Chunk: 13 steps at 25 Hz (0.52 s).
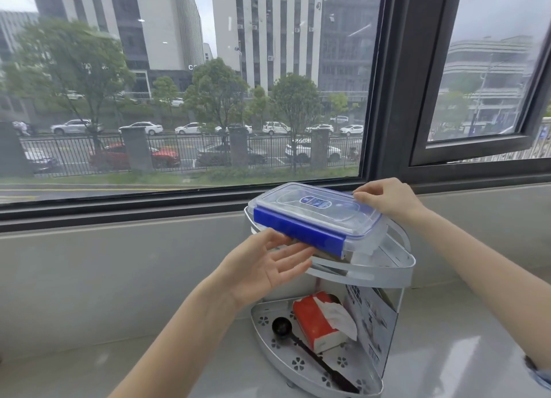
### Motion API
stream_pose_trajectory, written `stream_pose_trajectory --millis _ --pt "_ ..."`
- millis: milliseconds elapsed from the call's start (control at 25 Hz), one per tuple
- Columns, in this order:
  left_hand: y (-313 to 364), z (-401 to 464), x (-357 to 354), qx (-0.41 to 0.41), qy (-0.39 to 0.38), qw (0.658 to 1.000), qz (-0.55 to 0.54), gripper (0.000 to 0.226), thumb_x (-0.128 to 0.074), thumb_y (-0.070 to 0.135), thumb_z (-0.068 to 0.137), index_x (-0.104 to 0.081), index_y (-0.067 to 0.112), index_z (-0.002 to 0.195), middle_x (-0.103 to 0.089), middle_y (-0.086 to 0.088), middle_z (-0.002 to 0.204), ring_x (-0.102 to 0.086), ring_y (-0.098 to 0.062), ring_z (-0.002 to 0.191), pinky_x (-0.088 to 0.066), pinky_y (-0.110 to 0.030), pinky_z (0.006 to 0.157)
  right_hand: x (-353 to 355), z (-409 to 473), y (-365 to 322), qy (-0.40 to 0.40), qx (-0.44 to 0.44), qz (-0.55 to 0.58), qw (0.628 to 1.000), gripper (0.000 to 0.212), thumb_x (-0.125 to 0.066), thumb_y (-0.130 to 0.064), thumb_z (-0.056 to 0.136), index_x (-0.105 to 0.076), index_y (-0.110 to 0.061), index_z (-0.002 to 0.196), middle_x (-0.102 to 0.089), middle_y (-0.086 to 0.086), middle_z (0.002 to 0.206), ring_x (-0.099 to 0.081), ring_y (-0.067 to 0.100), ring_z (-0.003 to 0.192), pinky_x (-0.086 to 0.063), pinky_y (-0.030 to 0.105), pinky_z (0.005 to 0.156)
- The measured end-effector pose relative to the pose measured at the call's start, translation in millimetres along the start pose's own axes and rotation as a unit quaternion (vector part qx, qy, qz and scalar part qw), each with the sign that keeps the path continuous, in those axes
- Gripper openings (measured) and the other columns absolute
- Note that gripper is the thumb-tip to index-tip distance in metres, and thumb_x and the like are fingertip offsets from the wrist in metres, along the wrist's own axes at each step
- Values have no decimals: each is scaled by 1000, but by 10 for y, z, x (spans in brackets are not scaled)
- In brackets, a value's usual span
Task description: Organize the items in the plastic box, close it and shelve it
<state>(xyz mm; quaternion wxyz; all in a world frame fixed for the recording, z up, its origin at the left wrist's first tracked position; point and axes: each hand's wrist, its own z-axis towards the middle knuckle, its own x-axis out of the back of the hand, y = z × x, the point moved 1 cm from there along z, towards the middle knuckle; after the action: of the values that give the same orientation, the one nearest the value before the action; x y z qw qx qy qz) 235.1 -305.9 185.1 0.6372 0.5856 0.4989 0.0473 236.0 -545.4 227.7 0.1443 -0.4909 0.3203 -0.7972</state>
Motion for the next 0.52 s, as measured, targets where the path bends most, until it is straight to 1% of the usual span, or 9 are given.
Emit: stream_pose_trajectory --millis 40,120,240,320,400,440,480,520 --pt "13 -4 -6 5 1 1000 10 52 -50 7 79 -42 1 130 -60 -22 124 -67 -28 98 -58 -36 77 11 -14 -19 -3 1 -13 1000 22 -57 -23 85 -69 -11 100 -69 11 108 -54 16 92 -39 28 82" --pt "60 -32 -23 11 14 999 31 45 -47 9 83 -45 0 127 -59 -20 125 -65 -27 101 -56 -37 80 25 -58 -69 -2 3 -32 999 25 -53 -23 88 -67 -12 104 -68 12 112 -56 22 100 -41 32 89" --pt "159 -130 -45 -2 39 998 54 38 -45 11 85 -47 0 121 -59 -19 125 -62 -27 105 -55 -36 79 58 -133 -171 -8 10 -33 999 30 -49 -22 90 -61 -12 115 -63 11 122 -54 25 113 -40 35 99" --pt "262 -255 -84 -32 56 996 69 24 -44 11 86 -50 6 109 -59 -14 120 -62 -25 101 -54 -36 81 100 -190 -293 -14 25 -48 998 34 -49 -23 90 -54 -14 123 -57 9 130 -51 26 118 -38 37 103" --pt "411 -427 -167 -73 81 989 103 16 -44 11 88 -51 9 102 -60 -9 112 -62 -21 96 -51 -35 83 174 -229 -439 -12 45 -87 995 40 -49 -27 90 -48 -18 129 -51 7 137 -46 28 124 -36 43 107" --pt "495 -507 -226 -99 99 981 136 17 -45 11 88 -51 10 104 -61 -6 108 -61 -20 94 -49 -34 83 212 -271 -557 -15 57 -115 992 43 -49 -29 90 -43 -20 132 -46 6 142 -41 27 129 -33 46 109" --pt "577 -593 -273 -130 107 972 163 23 -46 12 88 -51 11 110 -60 -5 107 -60 -19 95 -47 -33 84 247 -297 -666 -12 78 -144 986 47 -48 -30 90 -38 -21 135 -39 5 146 -35 26 134 -30 49 111" --pt "644 -697 -309 -171 133 954 209 31 -48 12 88 -47 12 119 -60 -5 111 -59 -19 100 -45 -33 87 293 -355 -808 -4 96 -172 980 52 -47 -33 90 -32 -22 138 -32 4 150 -28 24 138 -25 52 112"
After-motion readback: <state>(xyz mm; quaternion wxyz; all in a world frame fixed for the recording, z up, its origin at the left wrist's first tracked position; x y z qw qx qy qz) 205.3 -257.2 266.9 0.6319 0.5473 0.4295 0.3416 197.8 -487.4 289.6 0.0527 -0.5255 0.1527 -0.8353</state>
